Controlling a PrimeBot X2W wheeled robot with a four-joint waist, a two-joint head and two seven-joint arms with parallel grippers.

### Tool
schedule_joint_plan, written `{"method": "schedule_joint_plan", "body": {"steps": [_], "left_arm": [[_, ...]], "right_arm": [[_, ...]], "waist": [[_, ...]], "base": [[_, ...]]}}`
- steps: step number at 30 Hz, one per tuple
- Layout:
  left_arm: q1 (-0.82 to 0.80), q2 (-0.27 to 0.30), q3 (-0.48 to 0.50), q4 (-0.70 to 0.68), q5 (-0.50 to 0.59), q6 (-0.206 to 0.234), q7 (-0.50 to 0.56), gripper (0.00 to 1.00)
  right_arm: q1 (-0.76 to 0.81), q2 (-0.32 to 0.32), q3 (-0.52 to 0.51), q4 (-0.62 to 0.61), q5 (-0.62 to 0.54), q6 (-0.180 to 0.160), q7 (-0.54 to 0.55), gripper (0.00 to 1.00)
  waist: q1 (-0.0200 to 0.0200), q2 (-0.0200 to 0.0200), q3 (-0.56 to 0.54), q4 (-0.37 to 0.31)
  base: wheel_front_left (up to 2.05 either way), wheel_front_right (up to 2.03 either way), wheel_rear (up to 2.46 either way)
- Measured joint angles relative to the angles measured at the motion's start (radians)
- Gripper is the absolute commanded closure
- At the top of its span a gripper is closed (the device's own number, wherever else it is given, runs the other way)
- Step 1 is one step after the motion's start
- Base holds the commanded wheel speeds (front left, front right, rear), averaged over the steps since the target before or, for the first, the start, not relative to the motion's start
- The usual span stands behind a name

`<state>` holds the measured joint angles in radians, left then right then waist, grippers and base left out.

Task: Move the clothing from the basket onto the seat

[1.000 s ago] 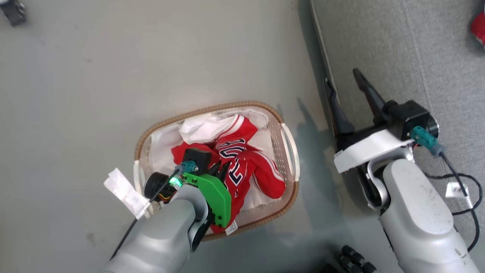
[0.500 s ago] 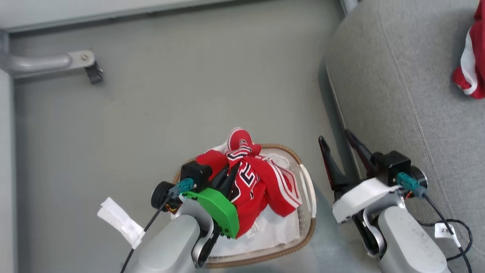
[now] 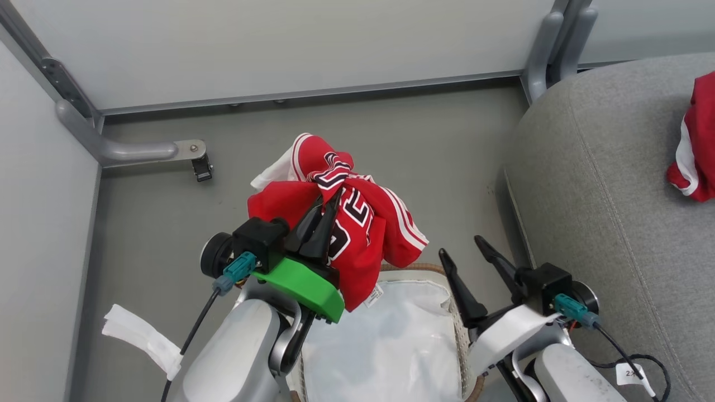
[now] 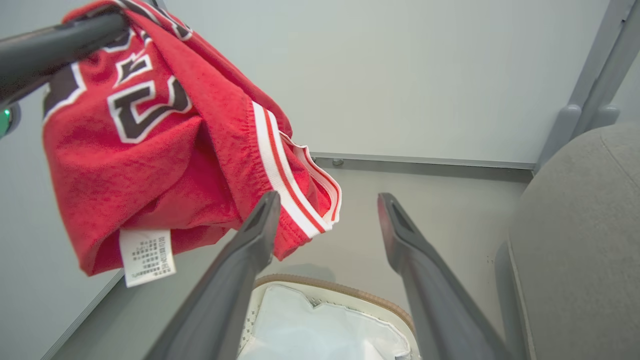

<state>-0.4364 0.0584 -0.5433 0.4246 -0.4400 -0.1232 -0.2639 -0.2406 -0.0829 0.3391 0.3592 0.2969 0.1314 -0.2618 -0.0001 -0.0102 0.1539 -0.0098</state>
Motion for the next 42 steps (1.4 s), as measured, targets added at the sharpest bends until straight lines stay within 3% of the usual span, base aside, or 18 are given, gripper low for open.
{"method": "schedule_joint_plan", "body": {"steps": [8, 12, 16, 24, 25, 26, 32, 33, 34, 42], "left_arm": [[0.040, -0.006, 0.026, -0.035, 0.016, -0.004, 0.000, 1.00], [0.046, -0.008, 0.003, -0.038, 0.002, -0.004, 0.000, 1.00], [0.049, -0.007, -0.040, -0.056, -0.030, -0.004, 0.000, 1.00], [0.068, -0.008, -0.149, -0.081, -0.097, -0.004, 0.000, 1.00], [0.071, -0.008, -0.162, -0.084, -0.106, -0.004, 0.000, 1.00], [0.074, -0.008, -0.170, -0.086, -0.114, -0.004, 0.000, 1.00], [0.079, -0.009, -0.161, -0.087, -0.119, -0.003, 0.000, 1.00], [0.080, -0.008, -0.146, -0.095, -0.117, 0.001, 0.000, 0.85], [0.081, -0.008, -0.138, -0.098, -0.113, 0.002, 0.000, 0.00], [0.099, -0.009, -0.068, -0.102, -0.043, 0.017, 0.000, 0.00]], "right_arm": [[-0.080, -0.036, 0.212, -0.143, 0.047, 0.000, 0.000, 0.00], [-0.146, -0.048, 0.296, -0.150, 0.055, 0.000, 0.000, 0.00], [-0.188, -0.037, 0.361, -0.043, 0.056, 0.000, -0.001, 0.00], [-0.234, 0.011, 0.385, 0.166, 0.040, 0.000, -0.002, 0.00], [-0.240, 0.015, 0.389, 0.189, 0.049, 0.000, -0.002, 0.44], [-0.244, 0.019, 0.390, 0.200, 0.057, 0.000, -0.002, 1.00], [-0.250, 0.030, 0.376, 0.198, 0.091, 0.000, -0.001, 1.00], [-0.249, 0.030, 0.366, 0.188, 0.091, 0.000, -0.001, 1.00], [-0.247, 0.030, 0.357, 0.177, 0.091, 0.000, -0.001, 1.00], [-0.179, -0.009, 0.304, 0.087, 0.071, 0.000, -0.001, 1.00]], "waist": [[0.0000, 0.0000, -0.036, 0.019], [0.0000, 0.0000, -0.041, 0.029], [0.0000, 0.0000, -0.048, 0.046], [0.0000, 0.0000, -0.066, 0.098], [0.0000, 0.0000, -0.068, 0.105], [0.0000, 0.0000, -0.071, 0.112], [0.0000, 0.0000, -0.081, 0.128], [0.0000, 0.0000, -0.081, 0.124], [0.0000, 0.0000, -0.082, 0.120], [0.0000, 0.0000, -0.074, 0.026]], "base": [[0.00, 0.00, 0.00], [0.00, 0.00, 0.00], [0.00, 0.00, 0.00], [0.00, 0.00, 0.00], [0.00, 0.00, 0.00], [0.00, 0.00, 0.00], [0.00, 0.00, 0.00], [0.00, 0.00, 0.00], [0.00, 0.00, 0.00], [0.00, 0.00, 0.00]]}}
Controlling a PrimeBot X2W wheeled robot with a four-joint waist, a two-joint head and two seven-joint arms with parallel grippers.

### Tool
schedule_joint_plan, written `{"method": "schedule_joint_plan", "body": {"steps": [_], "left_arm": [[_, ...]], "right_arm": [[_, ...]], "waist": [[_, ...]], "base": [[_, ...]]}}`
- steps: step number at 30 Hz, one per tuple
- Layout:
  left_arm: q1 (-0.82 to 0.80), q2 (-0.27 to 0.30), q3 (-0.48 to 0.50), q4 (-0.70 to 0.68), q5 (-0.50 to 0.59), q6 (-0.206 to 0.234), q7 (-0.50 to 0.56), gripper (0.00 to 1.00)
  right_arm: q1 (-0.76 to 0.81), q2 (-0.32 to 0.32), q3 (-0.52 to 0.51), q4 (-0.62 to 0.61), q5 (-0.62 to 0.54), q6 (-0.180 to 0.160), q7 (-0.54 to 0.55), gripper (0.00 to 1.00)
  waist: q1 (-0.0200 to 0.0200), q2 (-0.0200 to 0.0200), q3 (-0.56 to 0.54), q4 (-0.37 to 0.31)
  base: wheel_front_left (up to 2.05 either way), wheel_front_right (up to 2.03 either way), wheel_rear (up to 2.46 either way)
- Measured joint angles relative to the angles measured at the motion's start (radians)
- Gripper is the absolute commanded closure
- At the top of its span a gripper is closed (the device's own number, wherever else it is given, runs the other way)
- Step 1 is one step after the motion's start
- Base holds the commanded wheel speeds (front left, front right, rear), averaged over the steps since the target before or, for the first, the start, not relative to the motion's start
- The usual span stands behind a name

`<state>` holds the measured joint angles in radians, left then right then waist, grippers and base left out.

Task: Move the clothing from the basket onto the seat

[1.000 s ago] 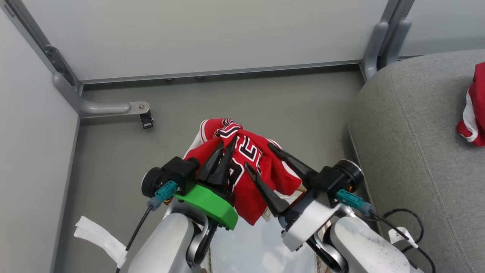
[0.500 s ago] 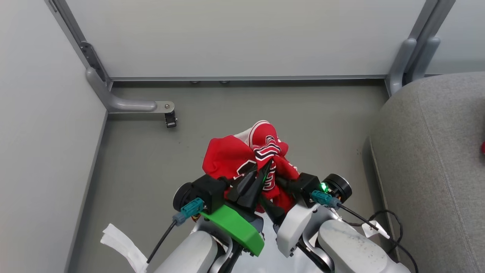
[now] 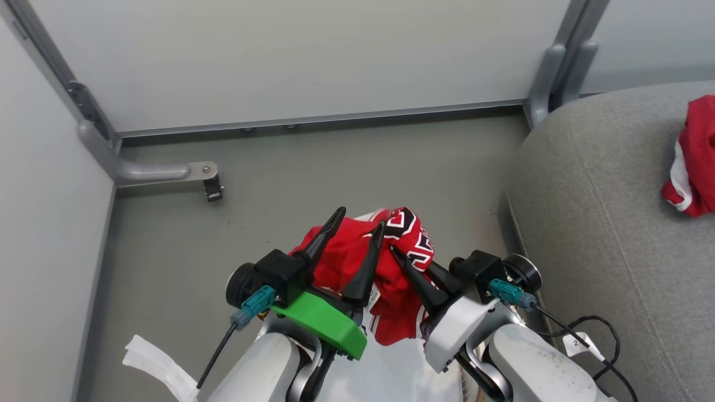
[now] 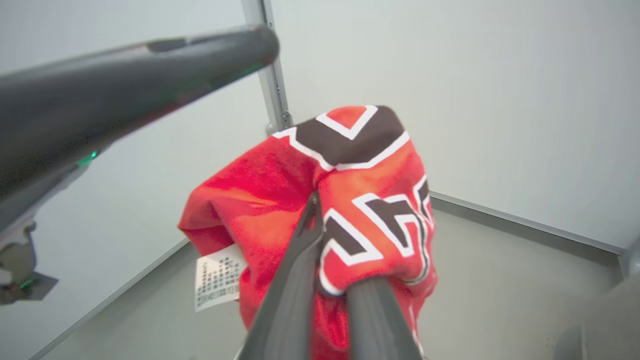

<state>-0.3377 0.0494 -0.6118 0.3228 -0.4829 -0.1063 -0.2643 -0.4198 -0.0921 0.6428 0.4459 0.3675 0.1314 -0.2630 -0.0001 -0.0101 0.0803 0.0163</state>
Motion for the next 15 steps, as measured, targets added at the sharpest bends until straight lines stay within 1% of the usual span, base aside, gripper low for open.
{"method": "schedule_joint_plan", "body": {"steps": [3, 9, 13, 15], "left_arm": [[0.000, 0.000, 0.025, 0.007, 0.021, -0.001, 0.000, 0.00], [-0.001, 0.000, 0.055, 0.039, 0.051, -0.010, 0.000, 0.00], [-0.004, -0.002, 0.063, 0.065, 0.061, -0.017, 0.000, 0.00], [-0.007, -0.002, 0.065, 0.079, 0.063, -0.017, 0.000, 0.00]], "right_arm": [[0.008, -0.011, -0.019, -0.027, -0.001, 0.000, 0.000, 1.00], [0.038, -0.035, -0.064, -0.065, -0.007, 0.000, 0.000, 1.00], [0.038, -0.061, -0.093, -0.083, -0.021, 0.000, 0.000, 1.00], [0.018, -0.084, -0.104, -0.090, -0.035, 0.000, 0.000, 1.00]], "waist": [[0.0000, 0.0000, 0.009, -0.057], [0.0000, 0.0000, 0.036, -0.193], [0.0000, 0.0000, 0.058, -0.281], [0.0000, 0.0000, 0.072, -0.323]], "base": [[0.00, 0.00, 0.00], [0.00, 0.00, 0.00], [0.00, 0.00, 0.00], [0.00, 0.00, 0.00]]}}
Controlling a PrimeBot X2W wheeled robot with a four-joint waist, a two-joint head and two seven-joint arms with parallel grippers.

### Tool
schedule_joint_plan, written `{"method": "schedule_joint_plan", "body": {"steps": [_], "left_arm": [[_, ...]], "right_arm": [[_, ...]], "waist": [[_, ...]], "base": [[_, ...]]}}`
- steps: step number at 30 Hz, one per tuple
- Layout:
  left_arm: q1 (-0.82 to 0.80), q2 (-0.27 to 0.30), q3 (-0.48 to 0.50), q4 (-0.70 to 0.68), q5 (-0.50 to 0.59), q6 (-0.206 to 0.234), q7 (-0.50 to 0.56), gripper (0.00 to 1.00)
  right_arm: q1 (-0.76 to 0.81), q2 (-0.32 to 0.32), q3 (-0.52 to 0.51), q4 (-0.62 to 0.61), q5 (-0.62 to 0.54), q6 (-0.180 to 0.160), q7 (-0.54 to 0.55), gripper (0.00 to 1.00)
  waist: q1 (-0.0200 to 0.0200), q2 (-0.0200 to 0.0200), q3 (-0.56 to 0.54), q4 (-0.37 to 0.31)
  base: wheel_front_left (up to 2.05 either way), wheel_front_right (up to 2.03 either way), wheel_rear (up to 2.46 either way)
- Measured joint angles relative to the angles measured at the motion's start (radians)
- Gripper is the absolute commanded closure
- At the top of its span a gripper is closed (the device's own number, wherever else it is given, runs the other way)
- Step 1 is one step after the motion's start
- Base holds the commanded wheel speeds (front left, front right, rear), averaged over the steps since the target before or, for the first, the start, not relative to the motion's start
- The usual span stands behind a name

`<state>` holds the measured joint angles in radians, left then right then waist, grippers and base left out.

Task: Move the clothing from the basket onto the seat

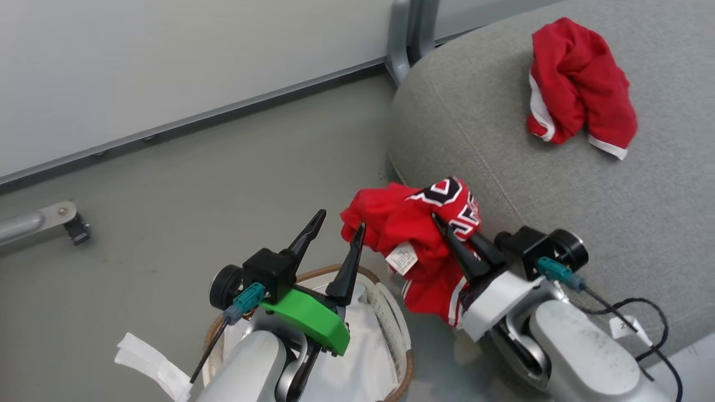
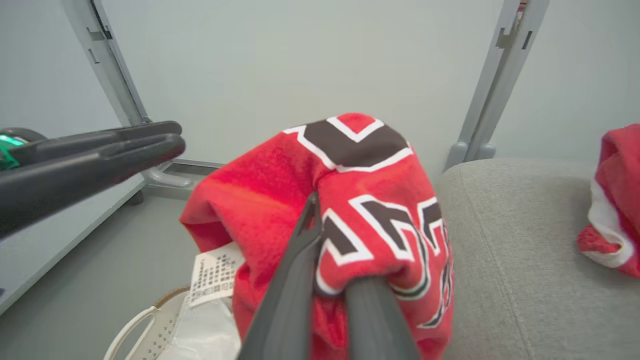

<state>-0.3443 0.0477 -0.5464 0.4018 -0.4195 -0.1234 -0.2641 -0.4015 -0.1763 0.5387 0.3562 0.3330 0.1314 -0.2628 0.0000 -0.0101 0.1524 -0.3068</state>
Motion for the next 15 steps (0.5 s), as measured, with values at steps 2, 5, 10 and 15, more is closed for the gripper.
{"method": "schedule_joint_plan", "body": {"steps": [2, 5, 10, 15], "left_arm": [[-0.002, -0.001, 0.001, 0.014, 0.003, -0.001, 0.000, 0.00], [-0.005, -0.001, 0.000, 0.032, 0.010, -0.001, 0.000, 0.00], [-0.006, -0.001, 0.001, 0.066, 0.031, -0.004, 0.000, 0.00], [-0.027, 0.000, -0.002, 0.085, 0.043, -0.004, 0.000, 0.00]], "right_arm": [[-0.038, -0.023, -0.022, -0.012, -0.002, 0.000, 0.000, 1.00], [-0.116, -0.076, -0.064, -0.039, -0.010, 0.000, 0.000, 1.00], [-0.281, -0.202, -0.143, -0.055, -0.033, 0.000, 0.000, 1.00], [-0.456, -0.317, -0.256, -0.002, -0.043, 0.000, 0.000, 1.00]], "waist": [[0.0000, 0.0000, 0.014, -0.033], [0.0000, 0.0000, 0.043, -0.069], [0.0000, 0.0000, 0.103, -0.096], [0.0000, 0.0000, 0.163, -0.086]], "base": [[0.00, 0.00, 0.00], [0.00, 0.00, 0.00], [0.00, 0.00, 0.00], [0.00, 0.00, 0.00]]}}
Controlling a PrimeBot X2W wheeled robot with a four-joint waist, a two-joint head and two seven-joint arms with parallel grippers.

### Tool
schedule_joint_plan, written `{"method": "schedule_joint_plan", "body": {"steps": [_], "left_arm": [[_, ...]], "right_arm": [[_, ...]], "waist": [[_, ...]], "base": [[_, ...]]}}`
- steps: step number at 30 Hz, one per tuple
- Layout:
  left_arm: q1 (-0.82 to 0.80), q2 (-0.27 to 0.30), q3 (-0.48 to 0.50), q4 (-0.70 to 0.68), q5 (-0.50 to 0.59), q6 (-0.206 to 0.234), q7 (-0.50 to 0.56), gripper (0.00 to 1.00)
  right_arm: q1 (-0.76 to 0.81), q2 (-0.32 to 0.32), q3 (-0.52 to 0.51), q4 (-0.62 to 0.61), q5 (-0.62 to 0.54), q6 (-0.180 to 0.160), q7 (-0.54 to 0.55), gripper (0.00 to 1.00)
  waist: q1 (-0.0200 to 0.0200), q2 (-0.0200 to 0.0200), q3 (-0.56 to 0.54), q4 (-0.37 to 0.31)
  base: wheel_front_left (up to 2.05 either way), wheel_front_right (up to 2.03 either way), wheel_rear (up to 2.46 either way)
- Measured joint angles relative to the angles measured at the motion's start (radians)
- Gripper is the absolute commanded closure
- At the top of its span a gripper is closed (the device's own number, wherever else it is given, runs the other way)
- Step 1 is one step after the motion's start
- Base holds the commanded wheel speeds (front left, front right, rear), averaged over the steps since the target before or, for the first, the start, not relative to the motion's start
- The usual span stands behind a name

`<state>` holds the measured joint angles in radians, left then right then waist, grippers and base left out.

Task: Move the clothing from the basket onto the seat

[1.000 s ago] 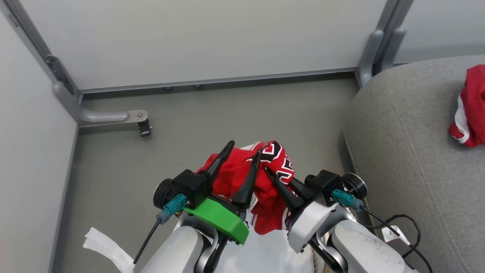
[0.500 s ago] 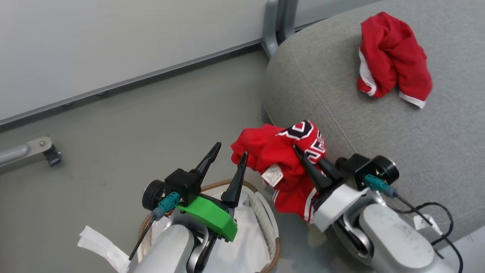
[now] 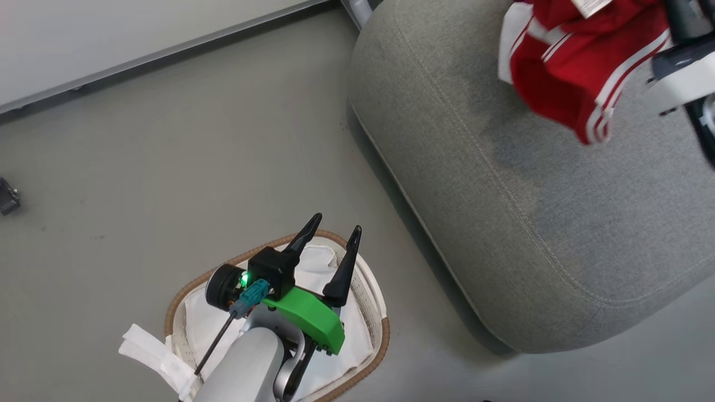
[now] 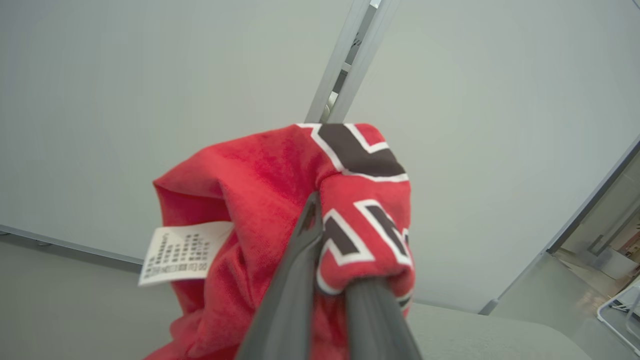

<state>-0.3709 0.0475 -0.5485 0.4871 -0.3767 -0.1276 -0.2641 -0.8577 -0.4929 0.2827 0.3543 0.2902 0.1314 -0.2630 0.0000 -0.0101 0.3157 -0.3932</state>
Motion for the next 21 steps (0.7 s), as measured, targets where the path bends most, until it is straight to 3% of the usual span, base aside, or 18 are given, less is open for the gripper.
{"method": "schedule_joint_plan", "body": {"steps": [5, 10, 16, 17, 18, 19, 20, 21], "left_arm": [[-0.026, 0.000, -0.008, 0.004, 0.002, 0.000, 0.000, 0.00], [-0.051, 0.000, -0.012, 0.002, 0.004, 0.000, 0.000, 0.00], [-0.073, 0.001, 0.007, -0.001, 0.007, 0.000, 0.000, 0.00], [-0.074, 0.001, 0.007, -0.001, 0.007, 0.000, 0.000, 0.00], [-0.075, 0.001, 0.010, -0.001, 0.008, 0.000, 0.000, 0.00], [-0.077, 0.001, 0.011, -0.002, 0.008, 0.000, 0.000, 0.00], [-0.077, 0.001, 0.013, -0.002, 0.010, 0.000, 0.000, 0.00], [-0.078, 0.001, 0.016, -0.001, 0.011, 0.000, 0.000, 0.00]], "right_arm": [[-0.102, -0.049, -0.091, 0.170, 0.019, 0.000, 0.000, 1.00], [-0.132, -0.089, -0.199, 0.366, -0.040, 0.000, 0.000, 1.00], [-0.091, -0.054, -0.330, 0.515, -0.122, 0.000, 0.000, 1.00], [-0.079, -0.046, -0.347, 0.526, -0.130, 0.000, 0.000, 0.91], [-0.063, -0.030, -0.375, 0.533, -0.137, 0.000, 0.000, 0.74], [-0.049, -0.020, -0.397, 0.538, -0.142, 0.000, 0.000, 0.67], [-0.031, -0.005, -0.425, 0.542, -0.148, 0.000, 0.000, 0.00], [-0.011, 0.013, -0.452, 0.539, -0.153, 0.000, 0.000, 0.00]], "waist": [[0.0000, 0.0000, 0.049, 0.041], [0.0000, 0.0000, 0.092, 0.096], [0.0000, 0.0000, 0.152, 0.159], [0.0001, 0.0000, 0.159, 0.167], [0.0001, 0.0000, 0.168, 0.178], [0.0001, 0.0000, 0.174, 0.185], [0.0001, 0.0000, 0.181, 0.194], [0.0001, 0.0000, 0.186, 0.202]], "base": [[0.00, 0.00, 0.00], [0.00, 0.00, 0.00], [0.00, 0.00, 0.00], [0.00, 0.00, 0.00], [0.00, 0.00, 0.00], [0.00, 0.00, 0.00], [0.00, 0.00, 0.00], [0.00, 0.00, 0.00]]}}
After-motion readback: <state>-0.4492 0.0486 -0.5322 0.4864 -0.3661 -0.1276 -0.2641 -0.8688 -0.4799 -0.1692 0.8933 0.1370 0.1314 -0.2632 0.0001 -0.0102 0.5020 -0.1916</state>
